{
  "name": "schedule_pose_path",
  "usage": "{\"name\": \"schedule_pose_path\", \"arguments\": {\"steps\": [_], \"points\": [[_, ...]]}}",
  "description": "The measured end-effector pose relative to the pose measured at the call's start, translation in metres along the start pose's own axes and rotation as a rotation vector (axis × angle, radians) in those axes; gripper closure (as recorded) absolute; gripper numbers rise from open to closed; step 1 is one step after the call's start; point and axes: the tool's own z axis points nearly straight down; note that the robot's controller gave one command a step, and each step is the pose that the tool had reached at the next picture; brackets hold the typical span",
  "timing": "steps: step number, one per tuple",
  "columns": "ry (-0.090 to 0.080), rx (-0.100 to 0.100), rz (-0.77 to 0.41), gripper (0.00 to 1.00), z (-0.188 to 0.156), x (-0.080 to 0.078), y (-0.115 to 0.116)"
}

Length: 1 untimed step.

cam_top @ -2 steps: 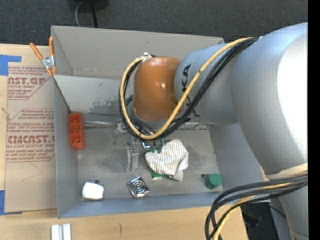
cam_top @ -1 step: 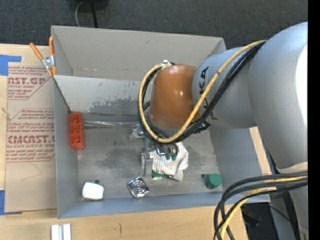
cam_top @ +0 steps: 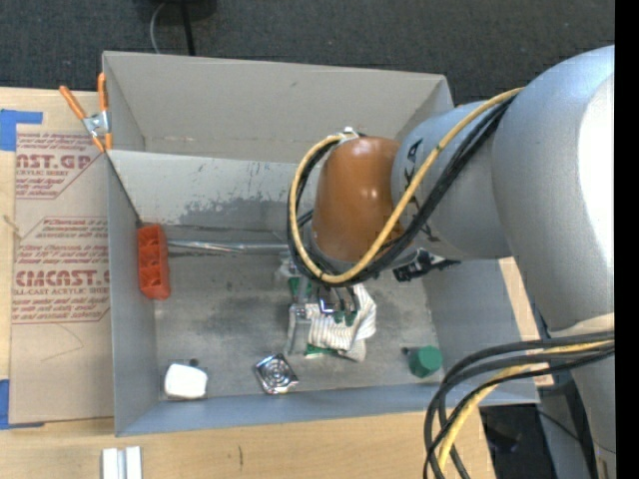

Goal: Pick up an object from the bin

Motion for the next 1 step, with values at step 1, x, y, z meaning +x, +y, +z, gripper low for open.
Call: {"name": "schedule_pose_path", "arguments": {"steps": [1], "points": [[-0.002,-0.001,-0.133,0.00,0.0091,0.0148,-0.0460]]}}
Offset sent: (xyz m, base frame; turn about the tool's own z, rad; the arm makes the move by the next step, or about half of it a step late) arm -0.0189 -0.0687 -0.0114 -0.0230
